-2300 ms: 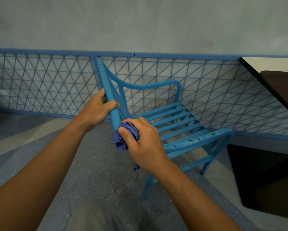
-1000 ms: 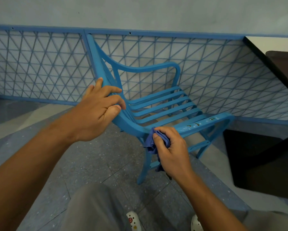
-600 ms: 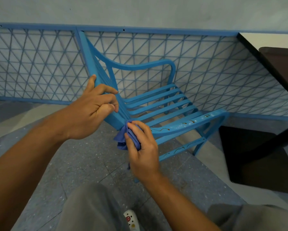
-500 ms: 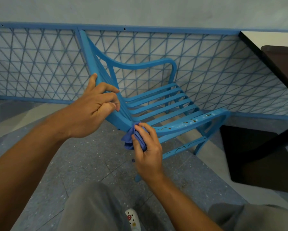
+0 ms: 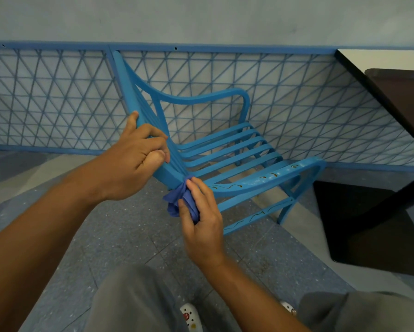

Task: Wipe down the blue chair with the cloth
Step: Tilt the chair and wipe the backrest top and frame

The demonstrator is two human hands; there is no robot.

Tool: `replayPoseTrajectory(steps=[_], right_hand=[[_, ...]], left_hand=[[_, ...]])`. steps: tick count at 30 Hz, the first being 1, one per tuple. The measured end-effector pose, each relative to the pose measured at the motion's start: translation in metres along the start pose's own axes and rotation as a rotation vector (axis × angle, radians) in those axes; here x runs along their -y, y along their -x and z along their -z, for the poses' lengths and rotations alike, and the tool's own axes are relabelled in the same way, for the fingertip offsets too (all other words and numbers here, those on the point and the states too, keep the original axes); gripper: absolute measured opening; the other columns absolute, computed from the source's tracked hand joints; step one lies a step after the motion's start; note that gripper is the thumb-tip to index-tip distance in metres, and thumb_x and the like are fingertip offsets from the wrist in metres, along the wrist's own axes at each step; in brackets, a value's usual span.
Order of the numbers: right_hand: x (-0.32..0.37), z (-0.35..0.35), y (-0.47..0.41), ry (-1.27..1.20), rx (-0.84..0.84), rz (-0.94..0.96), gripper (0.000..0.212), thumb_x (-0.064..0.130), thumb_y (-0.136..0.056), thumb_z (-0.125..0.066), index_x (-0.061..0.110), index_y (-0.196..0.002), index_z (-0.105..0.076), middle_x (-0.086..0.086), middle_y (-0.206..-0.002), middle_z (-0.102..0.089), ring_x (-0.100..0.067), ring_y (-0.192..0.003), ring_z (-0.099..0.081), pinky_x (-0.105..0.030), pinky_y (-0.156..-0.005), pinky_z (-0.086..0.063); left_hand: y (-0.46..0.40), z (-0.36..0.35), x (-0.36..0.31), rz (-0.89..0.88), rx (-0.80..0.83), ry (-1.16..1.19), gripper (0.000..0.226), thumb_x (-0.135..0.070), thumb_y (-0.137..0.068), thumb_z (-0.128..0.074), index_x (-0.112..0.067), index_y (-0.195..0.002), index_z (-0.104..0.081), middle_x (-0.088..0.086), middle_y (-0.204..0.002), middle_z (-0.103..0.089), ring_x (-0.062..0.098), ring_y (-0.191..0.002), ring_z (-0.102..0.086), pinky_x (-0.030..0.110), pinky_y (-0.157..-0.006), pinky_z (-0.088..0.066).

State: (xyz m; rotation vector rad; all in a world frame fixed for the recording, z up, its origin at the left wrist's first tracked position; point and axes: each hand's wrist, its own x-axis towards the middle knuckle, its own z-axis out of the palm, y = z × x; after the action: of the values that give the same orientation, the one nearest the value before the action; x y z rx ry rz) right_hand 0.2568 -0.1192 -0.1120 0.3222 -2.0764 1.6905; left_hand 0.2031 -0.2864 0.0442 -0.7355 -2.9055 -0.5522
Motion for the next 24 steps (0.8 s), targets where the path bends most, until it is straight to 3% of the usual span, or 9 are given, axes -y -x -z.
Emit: replayPoseTrajectory(steps=[2,4,6,10,15,20,24], right_hand=[[0.012,-0.006,0.001,-0.016,-0.001,-0.038,0.05,0.019,-0.097,-0.069,0.012,-0.144,-0.055,0.003,-0.149,-0.05,-0.01,-0.139,-0.047,-0.025,-0.112,-0.043],[0.022,-0.011,0.0,-0.014,0.024,-0.039,0.059,0.028,-0.094,-0.072,0.019,-0.147,-0.051,0.007,-0.149,-0.048,-0.005,-0.139,-0.045,-0.014,-0.11,-0.038],[0.021,-0.011,-0.002,-0.014,0.027,-0.031,0.059,0.024,-0.091,-0.074,0.021,-0.146,-0.052,0.006,-0.146,-0.048,-0.005,-0.136,-0.047,-0.014,-0.107,-0.04],[0.0,0.003,-0.006,0.021,0.0,-0.075,0.053,-0.001,-0.088,-0.068,0.013,-0.139,-0.06,-0.001,-0.14,-0.052,-0.009,-0.129,-0.053,-0.032,-0.105,-0.05],[-0.006,0.013,-0.009,0.061,0.023,-0.146,0.047,-0.002,-0.091,-0.065,0.014,-0.136,-0.063,0.002,-0.137,-0.052,-0.003,-0.125,-0.052,-0.019,-0.106,-0.044],[0.012,0.003,-0.012,0.048,0.068,-0.131,0.048,0.007,-0.093,-0.059,0.02,-0.139,-0.058,0.01,-0.139,-0.052,0.002,-0.128,-0.05,-0.01,-0.107,-0.037],[0.0,0.012,-0.005,0.057,0.082,-0.117,0.051,-0.002,-0.095,-0.06,0.013,-0.143,-0.057,0.002,-0.147,-0.05,0.001,-0.135,-0.045,-0.017,-0.111,-0.037]], left_hand=[[-0.003,0.002,-0.003,-0.009,0.055,-0.206,0.047,-0.044,-0.095,-0.016,-0.025,-0.087,-0.058,-0.002,-0.112,-0.057,0.014,-0.122,-0.046,0.044,-0.127,0.0],[-0.008,0.005,-0.008,0.024,0.159,-0.44,0.051,-0.048,-0.092,-0.01,-0.028,-0.089,-0.056,-0.002,-0.114,-0.059,0.029,-0.129,-0.043,0.052,-0.123,-0.014],[-0.012,0.006,-0.013,0.07,0.212,-0.498,0.057,-0.051,-0.091,-0.011,-0.027,-0.093,-0.063,-0.002,-0.117,-0.06,0.035,-0.141,-0.033,0.053,-0.122,-0.017],[-0.016,0.007,-0.018,0.089,0.238,-0.475,0.056,-0.058,-0.098,-0.023,-0.03,-0.099,-0.071,-0.003,-0.118,-0.065,0.031,-0.147,-0.031,0.052,-0.124,-0.016],[-0.02,0.002,-0.024,0.188,0.179,-0.332,0.07,-0.075,-0.082,-0.02,-0.03,-0.082,-0.074,-0.005,-0.102,-0.073,0.029,-0.146,-0.032,0.049,-0.122,-0.019],[-0.025,-0.004,-0.028,0.189,0.155,-0.465,0.036,-0.059,-0.091,-0.049,-0.036,-0.082,-0.074,-0.011,-0.099,-0.074,0.027,-0.144,-0.037,0.052,-0.121,-0.019],[-0.024,-0.003,-0.026,0.197,0.151,-0.425,0.027,-0.062,-0.087,-0.058,-0.041,-0.083,-0.075,-0.015,-0.111,-0.072,0.024,-0.144,-0.036,0.054,-0.123,-0.014]])
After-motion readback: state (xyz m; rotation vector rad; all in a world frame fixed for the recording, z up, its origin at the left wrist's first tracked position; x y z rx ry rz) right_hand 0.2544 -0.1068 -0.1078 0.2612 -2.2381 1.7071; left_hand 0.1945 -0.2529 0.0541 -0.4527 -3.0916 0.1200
